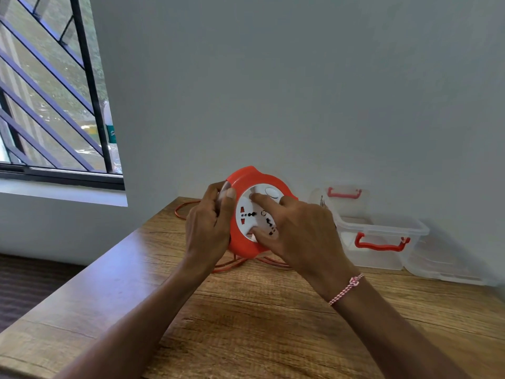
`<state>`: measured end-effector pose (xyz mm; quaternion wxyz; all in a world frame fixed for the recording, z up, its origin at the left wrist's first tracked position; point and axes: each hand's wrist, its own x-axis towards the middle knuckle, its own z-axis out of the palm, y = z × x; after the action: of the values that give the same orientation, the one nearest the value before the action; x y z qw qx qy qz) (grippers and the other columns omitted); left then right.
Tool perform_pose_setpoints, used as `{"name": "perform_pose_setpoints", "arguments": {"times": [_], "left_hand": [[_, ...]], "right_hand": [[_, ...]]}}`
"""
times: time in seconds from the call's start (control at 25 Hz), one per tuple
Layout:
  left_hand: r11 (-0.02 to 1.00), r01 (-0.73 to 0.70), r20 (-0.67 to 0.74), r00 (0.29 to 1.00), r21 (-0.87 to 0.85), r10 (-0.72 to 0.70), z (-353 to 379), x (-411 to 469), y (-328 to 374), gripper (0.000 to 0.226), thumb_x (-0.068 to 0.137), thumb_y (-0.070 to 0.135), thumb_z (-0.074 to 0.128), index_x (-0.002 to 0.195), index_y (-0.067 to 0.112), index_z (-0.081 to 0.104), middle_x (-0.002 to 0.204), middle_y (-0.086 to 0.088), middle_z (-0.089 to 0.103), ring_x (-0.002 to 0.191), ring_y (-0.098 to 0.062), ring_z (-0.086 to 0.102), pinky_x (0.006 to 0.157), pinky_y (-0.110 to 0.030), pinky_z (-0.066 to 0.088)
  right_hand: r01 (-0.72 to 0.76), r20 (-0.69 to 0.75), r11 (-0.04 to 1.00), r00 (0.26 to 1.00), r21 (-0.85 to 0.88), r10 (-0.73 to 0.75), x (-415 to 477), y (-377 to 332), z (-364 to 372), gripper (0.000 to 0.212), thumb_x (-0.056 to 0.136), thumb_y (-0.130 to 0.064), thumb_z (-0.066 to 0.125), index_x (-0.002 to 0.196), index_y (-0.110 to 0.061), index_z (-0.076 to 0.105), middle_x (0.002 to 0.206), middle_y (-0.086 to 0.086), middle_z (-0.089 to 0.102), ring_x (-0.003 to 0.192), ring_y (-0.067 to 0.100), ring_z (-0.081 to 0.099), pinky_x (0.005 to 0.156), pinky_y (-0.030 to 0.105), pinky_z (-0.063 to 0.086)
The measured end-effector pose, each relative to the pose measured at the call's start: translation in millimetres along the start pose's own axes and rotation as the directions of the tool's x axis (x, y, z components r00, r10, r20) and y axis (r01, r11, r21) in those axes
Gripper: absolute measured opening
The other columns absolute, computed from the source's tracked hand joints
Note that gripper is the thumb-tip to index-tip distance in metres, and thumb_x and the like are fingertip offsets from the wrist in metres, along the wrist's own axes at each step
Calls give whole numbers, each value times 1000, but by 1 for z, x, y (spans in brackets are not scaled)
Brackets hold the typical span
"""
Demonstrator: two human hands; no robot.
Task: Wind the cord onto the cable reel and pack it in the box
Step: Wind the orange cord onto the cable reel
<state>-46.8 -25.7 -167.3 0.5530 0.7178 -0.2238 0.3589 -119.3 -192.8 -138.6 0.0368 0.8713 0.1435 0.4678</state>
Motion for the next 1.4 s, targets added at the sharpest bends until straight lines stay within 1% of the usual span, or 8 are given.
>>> {"name": "perform_pose_setpoints", "arguments": {"times": [0.16, 0.32, 0.44, 0.52, 0.68, 1.12, 1.32, 1.4], "left_hand": [[999, -36, 1, 999, 5, 36, 5, -7, 4, 38, 103, 64, 38, 124, 37, 56, 89, 15, 75, 75, -8, 77, 60, -43, 66], [998, -30, -18, 999, 55, 31, 6, -5, 3, 45, 103, 65, 35, 122, 30, 56, 80, 8, 72, 68, -9, 75, 55, -45, 64], [998, 53, -14, 998, -17, -53, 0, 1, -2, 40, 103, 61, 36, 118, 30, 58, 80, 3, 72, 69, -15, 75, 57, -52, 63], [996, 79, -14, 997, -32, -79, -3, 3, -1, 36, 103, 60, 36, 115, 34, 57, 85, 4, 73, 69, -16, 75, 59, -54, 63], [997, 79, 16, 997, -18, -79, -4, 4, 0, 46, 100, 64, 37, 121, 29, 57, 88, 12, 75, 74, -8, 77, 61, -44, 66], [985, -100, 17, 995, 138, 99, 3, -5, 10, 61, 102, 70, 24, 125, 21, 53, 84, 11, 70, 67, -5, 71, 58, -34, 63], [960, -164, -14, 985, 225, 171, 6, -6, 10, 47, 105, 64, 26, 126, 28, 48, 84, 10, 70, 67, -7, 71, 58, -38, 62], [973, -108, -44, 992, 205, 120, 3, -4, 7, 41, 106, 61, 28, 124, 29, 49, 81, 9, 69, 66, -5, 70, 57, -43, 62]], "right_hand": [[-428, 48, 822, 895, 375, 444, 7, -13, 1, 69, 77, -78, 64, 116, -21, 61, 86, -10, 73, 64, 8, 67, 50, 21, 57], [-689, 614, -88, 571, 720, 545, 7, -15, -2, 48, 90, -51, 73, 118, -16, 54, 68, 3, 78, 50, 19, 73, 37, 24, 47], [-446, 133, 715, 883, 538, 451, 1, 4, -9, 38, 90, -51, 73, 113, -22, 62, 77, -3, 78, 55, 12, 72, 48, 22, 56], [-36, -123, 988, 991, 149, 54, 0, 16, -12, 45, 88, -49, 76, 123, -24, 63, 100, 1, 76, 66, 16, 74, 56, 27, 59], [163, 78, 985, 984, -57, -159, -3, 13, -7, 69, 89, -46, 76, 150, -29, 49, 122, 14, 70, 89, 33, 77, 59, 43, 64], [-129, -76, 986, 988, 108, 137, 2, -3, 3, 69, 86, -70, 63, 131, -18, 60, 90, 5, 79, 62, 22, 73, 56, 28, 59], [-611, 294, 430, 743, 665, 602, 7, -16, 6, 57, 81, -69, 69, 114, -26, 50, 76, -18, 67, 42, 3, 67, 37, 11, 46], [-550, 229, 486, 788, 680, 572, 6, -14, 0, 51, 87, -61, 69, 120, -26, 52, 64, -15, 67, 42, 4, 67, 40, 14, 51]]}}
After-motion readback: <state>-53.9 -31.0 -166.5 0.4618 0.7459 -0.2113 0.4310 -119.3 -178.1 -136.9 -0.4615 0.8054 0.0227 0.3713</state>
